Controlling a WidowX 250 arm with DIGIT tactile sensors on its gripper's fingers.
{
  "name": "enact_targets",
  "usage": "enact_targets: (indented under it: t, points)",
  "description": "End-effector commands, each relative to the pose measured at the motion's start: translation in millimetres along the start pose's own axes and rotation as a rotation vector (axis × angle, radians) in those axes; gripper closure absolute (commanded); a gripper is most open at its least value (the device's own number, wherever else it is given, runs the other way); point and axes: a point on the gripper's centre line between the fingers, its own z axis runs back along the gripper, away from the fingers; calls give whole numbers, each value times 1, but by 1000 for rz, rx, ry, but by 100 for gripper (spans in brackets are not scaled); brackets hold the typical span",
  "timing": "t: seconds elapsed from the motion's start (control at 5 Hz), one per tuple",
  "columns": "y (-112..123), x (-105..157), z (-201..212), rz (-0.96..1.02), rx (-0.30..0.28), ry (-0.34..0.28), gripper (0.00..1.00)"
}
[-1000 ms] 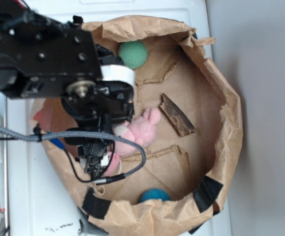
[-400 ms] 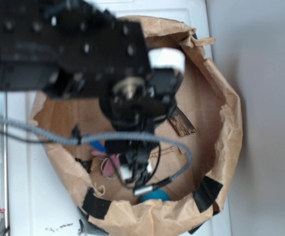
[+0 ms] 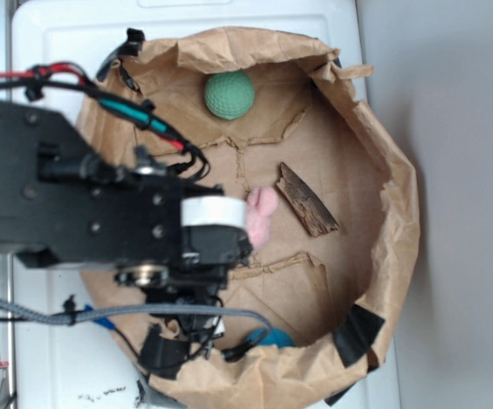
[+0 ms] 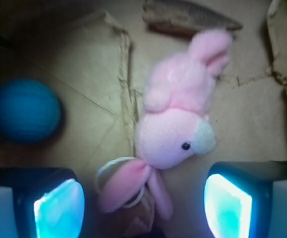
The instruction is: Grab the pink bunny.
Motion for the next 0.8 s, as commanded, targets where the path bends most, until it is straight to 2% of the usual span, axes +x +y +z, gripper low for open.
enact_targets:
  t: [0.0,0.2,0.4,0.6]
  points:
    - [-15,3,-21,-30,24,-114,2]
    - [-13,-2,-23,-36,33,-140,100]
    - [-11,-8,-17,-51,33,-136,100]
    - [-4,-8,15,-48,-4,-96,100]
